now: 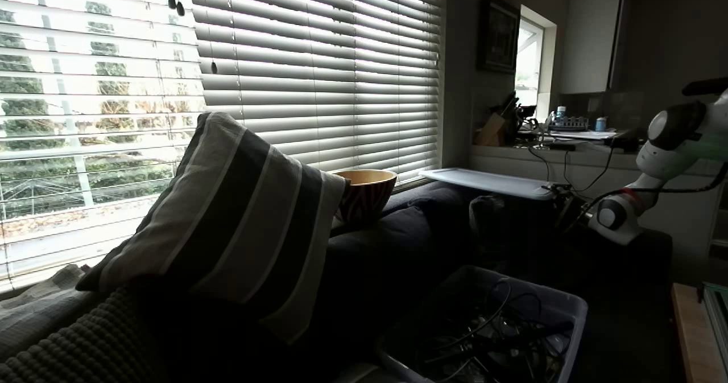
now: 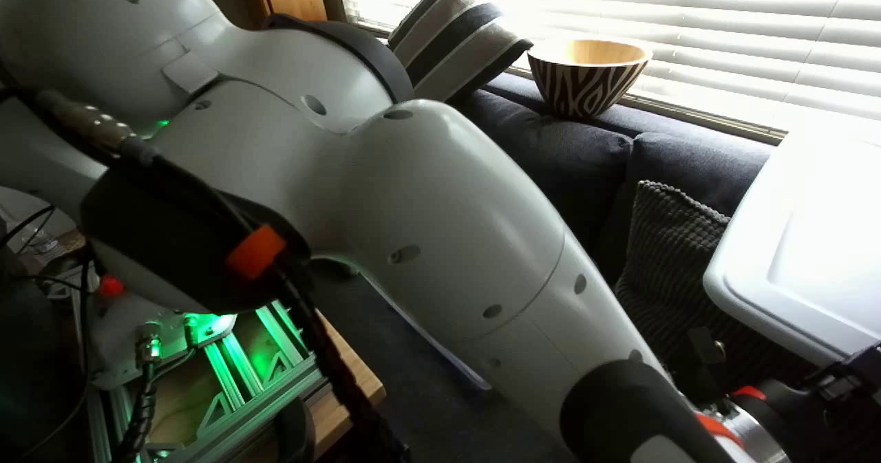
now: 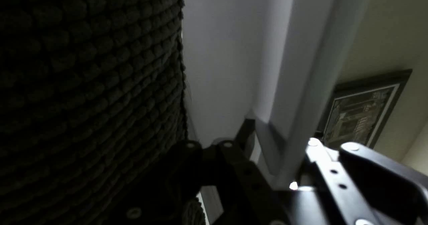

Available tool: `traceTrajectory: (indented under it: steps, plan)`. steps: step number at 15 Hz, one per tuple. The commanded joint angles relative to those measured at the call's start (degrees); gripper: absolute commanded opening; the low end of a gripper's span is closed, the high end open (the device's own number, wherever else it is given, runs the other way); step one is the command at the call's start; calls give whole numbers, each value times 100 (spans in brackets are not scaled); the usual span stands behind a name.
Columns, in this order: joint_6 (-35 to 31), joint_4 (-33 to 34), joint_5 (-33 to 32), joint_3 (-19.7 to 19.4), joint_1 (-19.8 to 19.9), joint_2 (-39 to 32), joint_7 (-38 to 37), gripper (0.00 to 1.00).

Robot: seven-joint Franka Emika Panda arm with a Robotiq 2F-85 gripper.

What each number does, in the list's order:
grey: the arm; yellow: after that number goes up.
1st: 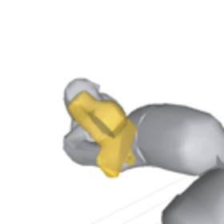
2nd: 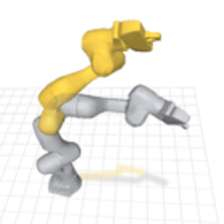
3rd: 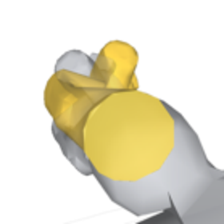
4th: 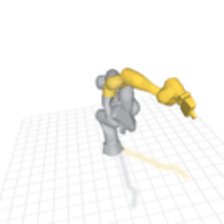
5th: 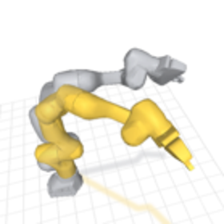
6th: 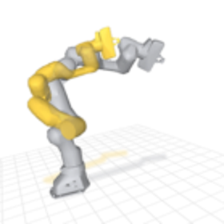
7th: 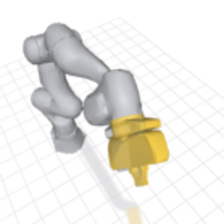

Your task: Remove the lid from the bowl

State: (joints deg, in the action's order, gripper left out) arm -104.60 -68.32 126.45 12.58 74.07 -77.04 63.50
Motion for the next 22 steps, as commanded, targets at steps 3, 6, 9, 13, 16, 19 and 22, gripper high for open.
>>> traceTrajectory:
  steps: [3,6,9,13,16,19,22]
  plan:
    - [-210,-681,-350,-227,-257,737,707,67]
    - [-269,-1066,-977,-476,-366,1098,538,90]
    - [2,-1497,-1290,-1166,-780,1476,306,100]
    - [53,-2018,-1872,-1928,-1261,1896,-72,100]
    - [96,-2285,-2468,-2391,-1632,2118,-383,100]
    - [382,-2519,-3239,-2682,-1888,2314,-638,100]
    - [664,-2677,-4049,-2879,-2127,2458,-711,100]
